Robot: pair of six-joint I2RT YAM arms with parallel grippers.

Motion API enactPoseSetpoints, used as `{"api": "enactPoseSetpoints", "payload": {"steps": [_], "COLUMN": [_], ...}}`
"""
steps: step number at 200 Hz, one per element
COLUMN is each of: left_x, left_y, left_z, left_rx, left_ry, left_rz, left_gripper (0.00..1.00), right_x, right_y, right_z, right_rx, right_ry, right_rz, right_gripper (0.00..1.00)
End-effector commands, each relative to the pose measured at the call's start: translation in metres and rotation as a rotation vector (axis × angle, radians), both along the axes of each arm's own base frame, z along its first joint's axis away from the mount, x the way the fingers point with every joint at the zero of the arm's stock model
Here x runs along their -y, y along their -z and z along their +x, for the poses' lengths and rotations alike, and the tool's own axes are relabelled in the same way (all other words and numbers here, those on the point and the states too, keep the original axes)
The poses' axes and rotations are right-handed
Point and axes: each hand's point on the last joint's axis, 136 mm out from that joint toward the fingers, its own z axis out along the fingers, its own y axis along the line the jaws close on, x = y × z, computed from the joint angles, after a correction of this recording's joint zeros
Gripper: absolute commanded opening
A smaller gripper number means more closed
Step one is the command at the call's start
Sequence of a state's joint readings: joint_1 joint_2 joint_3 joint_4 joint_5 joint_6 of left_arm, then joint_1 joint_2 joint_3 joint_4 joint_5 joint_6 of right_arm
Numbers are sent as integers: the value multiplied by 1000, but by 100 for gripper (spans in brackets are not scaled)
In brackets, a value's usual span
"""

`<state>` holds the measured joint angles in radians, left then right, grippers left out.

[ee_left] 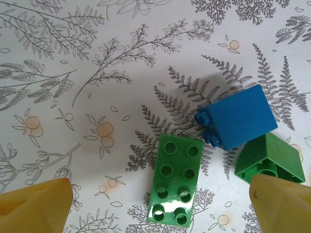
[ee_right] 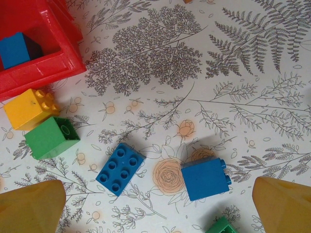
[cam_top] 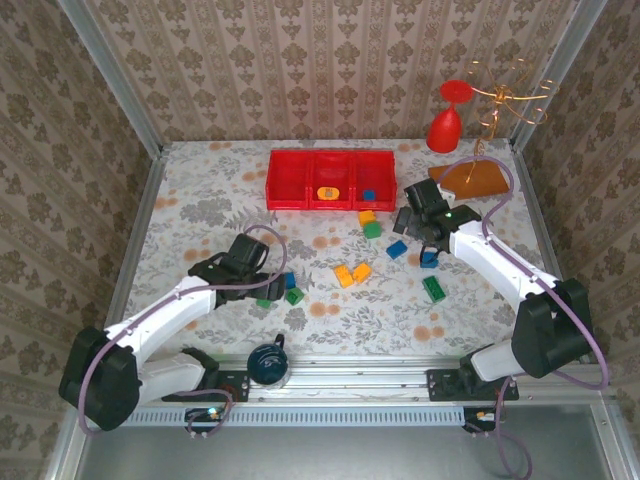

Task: Sort the legos into containers by color
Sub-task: Pick up the lego from the bottom-left of the table.

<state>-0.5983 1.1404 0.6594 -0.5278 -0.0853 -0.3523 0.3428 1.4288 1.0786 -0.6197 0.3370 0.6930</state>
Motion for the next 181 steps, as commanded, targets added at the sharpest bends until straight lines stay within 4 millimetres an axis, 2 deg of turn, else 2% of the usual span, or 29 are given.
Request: {"api": "enactPoseSetpoints", "payload": {"steps": [1,78,136,181], "left_x": [1,-2,-3,-10], "left_y": [9,35,50,58], "left_z": [-9,-20,-20,-17], "left_rx": [-56,-160,-197,-209], "left_ry": [1,-26,-43,-84], "left_rz": [-21,-3,11,57], "left_gripper": [94,82,76,71], "right_x": [4,4,3,3], "right_y": [-1,3,6,6], "right_z": [1,2,4,2], "right_rx": [-5,-13,-18,-16], "right_ry": [33,33,33,35], "right_rz": [-4,-7,-6,-6], "right_gripper": [100,100,100,100]}}
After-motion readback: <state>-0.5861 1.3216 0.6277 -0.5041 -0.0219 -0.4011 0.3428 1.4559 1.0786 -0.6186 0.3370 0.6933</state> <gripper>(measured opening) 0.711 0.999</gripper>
